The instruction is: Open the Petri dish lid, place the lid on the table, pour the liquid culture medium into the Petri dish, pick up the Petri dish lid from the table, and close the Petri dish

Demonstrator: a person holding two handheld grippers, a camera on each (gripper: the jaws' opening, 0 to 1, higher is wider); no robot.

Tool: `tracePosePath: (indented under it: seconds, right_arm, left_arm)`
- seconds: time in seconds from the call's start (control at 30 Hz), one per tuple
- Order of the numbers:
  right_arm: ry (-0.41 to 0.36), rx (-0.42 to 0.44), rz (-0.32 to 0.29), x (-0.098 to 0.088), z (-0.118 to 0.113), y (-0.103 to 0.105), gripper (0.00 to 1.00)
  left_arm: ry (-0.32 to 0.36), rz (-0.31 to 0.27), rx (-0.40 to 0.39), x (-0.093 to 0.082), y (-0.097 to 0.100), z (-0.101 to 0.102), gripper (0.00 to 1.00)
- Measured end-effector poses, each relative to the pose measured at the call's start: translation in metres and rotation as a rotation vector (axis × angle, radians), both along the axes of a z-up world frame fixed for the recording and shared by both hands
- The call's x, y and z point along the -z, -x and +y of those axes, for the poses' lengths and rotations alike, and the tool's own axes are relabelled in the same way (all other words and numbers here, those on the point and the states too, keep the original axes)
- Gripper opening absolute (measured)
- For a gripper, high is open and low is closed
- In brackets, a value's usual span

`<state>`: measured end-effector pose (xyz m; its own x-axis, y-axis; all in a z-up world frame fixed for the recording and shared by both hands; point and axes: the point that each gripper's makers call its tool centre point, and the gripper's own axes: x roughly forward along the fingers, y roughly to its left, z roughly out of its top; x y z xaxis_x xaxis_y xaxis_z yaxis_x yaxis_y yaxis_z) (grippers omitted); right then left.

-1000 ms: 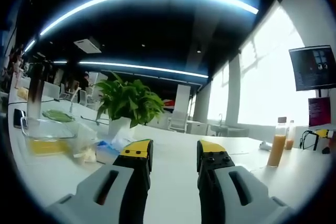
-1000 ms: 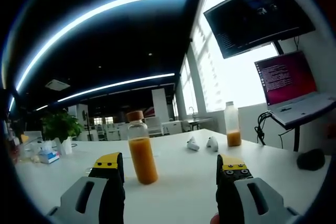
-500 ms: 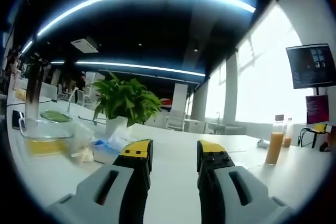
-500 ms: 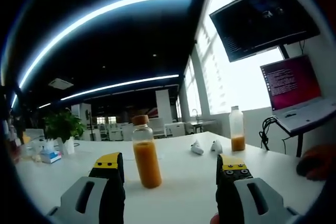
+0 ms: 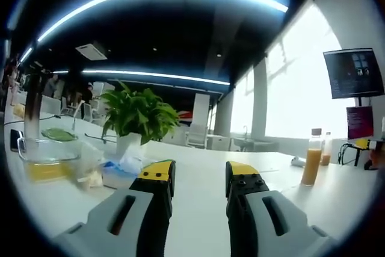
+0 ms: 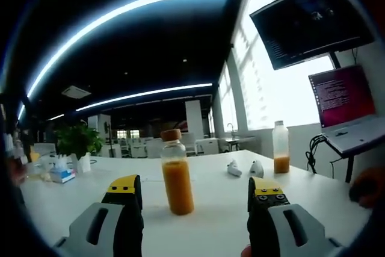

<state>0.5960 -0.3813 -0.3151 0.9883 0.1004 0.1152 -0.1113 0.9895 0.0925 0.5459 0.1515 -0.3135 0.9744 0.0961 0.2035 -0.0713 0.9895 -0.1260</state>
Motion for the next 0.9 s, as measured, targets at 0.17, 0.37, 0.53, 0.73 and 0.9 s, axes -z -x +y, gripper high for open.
tracePosePath:
  seconds: [0.17, 0.37, 0.53, 0.73, 0.9]
  right_arm:
    - [0.032, -0.071, 0.002, -0.004, 0.016, -0.007, 0.71]
    - [0.061, -0.110, 0.006, -0.010, 0.027, -0.016, 0.71]
    - [0.083, -0.156, 0.006, -0.013, 0.037, -0.023, 0.71]
    - [0.102, -0.214, 0.015, -0.014, 0.052, -0.030, 0.71]
    - [0.119, -0.238, 0.015, -0.017, 0.060, -0.034, 0.71]
  left_arm:
    - [-0.022, 0.009, 0.027, -0.002, -0.005, -0.003, 0.26]
    - [-0.053, 0.041, 0.093, 0.004, -0.015, -0.009, 0.26]
    - [-0.063, 0.047, 0.117, 0.003, -0.020, -0.008, 0.27]
    - [-0.070, 0.037, 0.160, -0.006, -0.027, -0.013, 0.27]
    - [-0.122, 0.044, 0.193, -0.010, -0.035, -0.024, 0.29]
